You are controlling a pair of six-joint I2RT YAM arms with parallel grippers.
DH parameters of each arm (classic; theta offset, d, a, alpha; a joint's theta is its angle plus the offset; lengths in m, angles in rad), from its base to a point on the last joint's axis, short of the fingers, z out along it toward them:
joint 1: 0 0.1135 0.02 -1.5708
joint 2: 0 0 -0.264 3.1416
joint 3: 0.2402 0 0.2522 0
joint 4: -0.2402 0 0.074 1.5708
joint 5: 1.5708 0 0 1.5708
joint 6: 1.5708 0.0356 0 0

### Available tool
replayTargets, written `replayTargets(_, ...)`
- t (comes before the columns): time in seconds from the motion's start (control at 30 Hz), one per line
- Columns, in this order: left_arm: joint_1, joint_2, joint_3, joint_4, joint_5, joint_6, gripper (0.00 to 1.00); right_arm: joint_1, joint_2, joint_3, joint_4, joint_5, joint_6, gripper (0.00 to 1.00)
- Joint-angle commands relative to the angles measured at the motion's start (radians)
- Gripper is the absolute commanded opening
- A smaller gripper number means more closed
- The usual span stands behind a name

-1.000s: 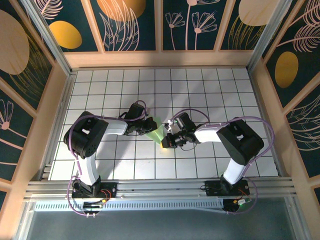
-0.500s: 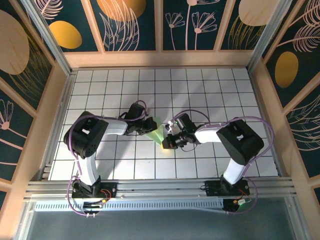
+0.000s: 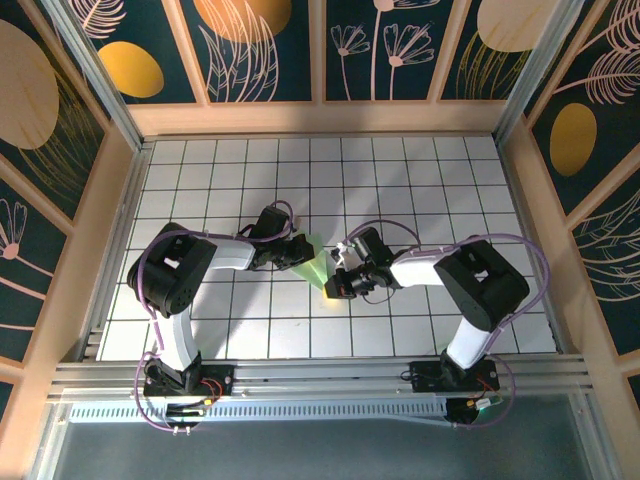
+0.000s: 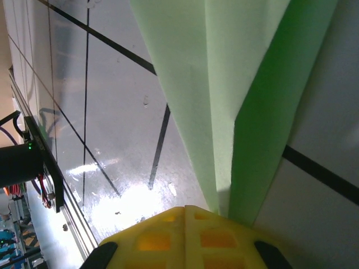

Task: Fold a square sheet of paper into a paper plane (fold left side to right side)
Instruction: Fourth fold the wing at the center of the table.

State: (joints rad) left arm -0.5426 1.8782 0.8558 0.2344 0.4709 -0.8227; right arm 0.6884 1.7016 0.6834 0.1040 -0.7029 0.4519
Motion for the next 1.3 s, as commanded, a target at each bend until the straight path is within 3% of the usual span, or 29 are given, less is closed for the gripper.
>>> replayTargets(0.0,-0.002,0.016,-0.025,-0.067,-0.057,0.020,0.00,-0.001,-0.060,0.032,-0.028,-0.027,0.003,0.00)
replayTargets(0.6,-0.002,0.014,-0.024,-0.072,-0.057,0.020,0.00,-0.022,0.048,0.098,0.024,0.000,0.015,0.00)
replayTargets(1.27,-0.002,0.019,-0.023,-0.075,-0.057,0.023,0.00,-0.024,0.052,0.056,-0.035,0.040,-0.003,0.00)
